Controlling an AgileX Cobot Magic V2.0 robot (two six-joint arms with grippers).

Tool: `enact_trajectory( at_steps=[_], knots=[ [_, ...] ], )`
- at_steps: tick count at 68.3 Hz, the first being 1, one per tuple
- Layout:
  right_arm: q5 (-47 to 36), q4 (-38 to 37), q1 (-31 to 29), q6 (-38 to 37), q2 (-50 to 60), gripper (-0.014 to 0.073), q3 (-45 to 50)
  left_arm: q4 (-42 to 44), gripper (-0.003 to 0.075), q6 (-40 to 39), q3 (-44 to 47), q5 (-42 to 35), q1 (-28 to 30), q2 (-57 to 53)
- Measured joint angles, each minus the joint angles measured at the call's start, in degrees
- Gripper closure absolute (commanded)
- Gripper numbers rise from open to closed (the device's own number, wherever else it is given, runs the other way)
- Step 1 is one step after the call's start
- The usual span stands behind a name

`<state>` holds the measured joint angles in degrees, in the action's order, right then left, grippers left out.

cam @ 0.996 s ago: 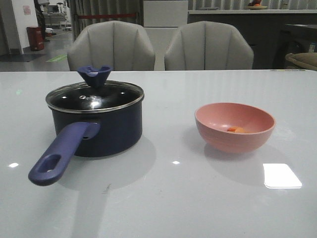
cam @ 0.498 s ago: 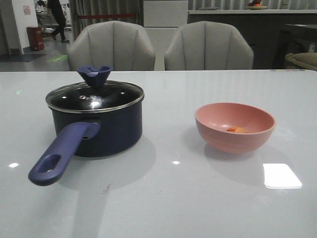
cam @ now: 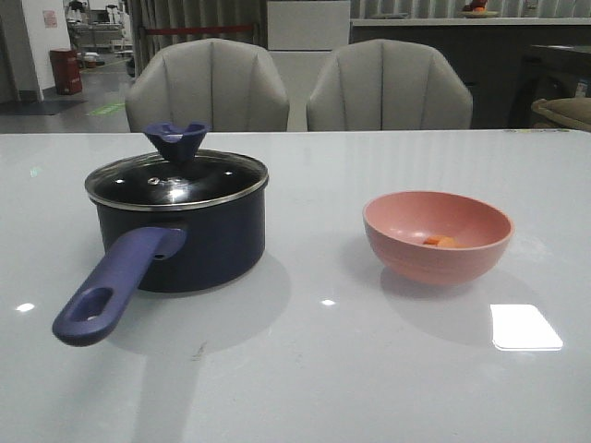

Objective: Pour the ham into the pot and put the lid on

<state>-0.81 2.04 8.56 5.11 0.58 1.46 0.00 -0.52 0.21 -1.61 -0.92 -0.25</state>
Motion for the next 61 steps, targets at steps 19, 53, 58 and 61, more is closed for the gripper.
enact_trajectory(
  at_steps=[19, 53, 58, 61],
  knots=[
    [0.0, 0.0, 0.0, 0.0, 0.0, 0.0435, 0.0, 0.0, 0.0589, 0.0, -6.4, -3.1, 0.0, 0.0],
    [0.0, 0.0, 0.0, 0.0, 0.0, 0.0435, 0.0, -3.6, 0.0589, 0.0, -27.4, 22.2, 0.0, 15.5],
    [0.0, 0.0, 0.0, 0.0, 0.0, 0.0435, 0.0, -4.0, 0.0589, 0.0, -27.4, 23.0, 0.0, 16.3],
    [0.0, 0.0, 0.0, 0.0, 0.0, 0.0435, 0.0, -4.0, 0.0587, 0.0, -27.4, 23.8, 0.0, 16.5]
  ],
)
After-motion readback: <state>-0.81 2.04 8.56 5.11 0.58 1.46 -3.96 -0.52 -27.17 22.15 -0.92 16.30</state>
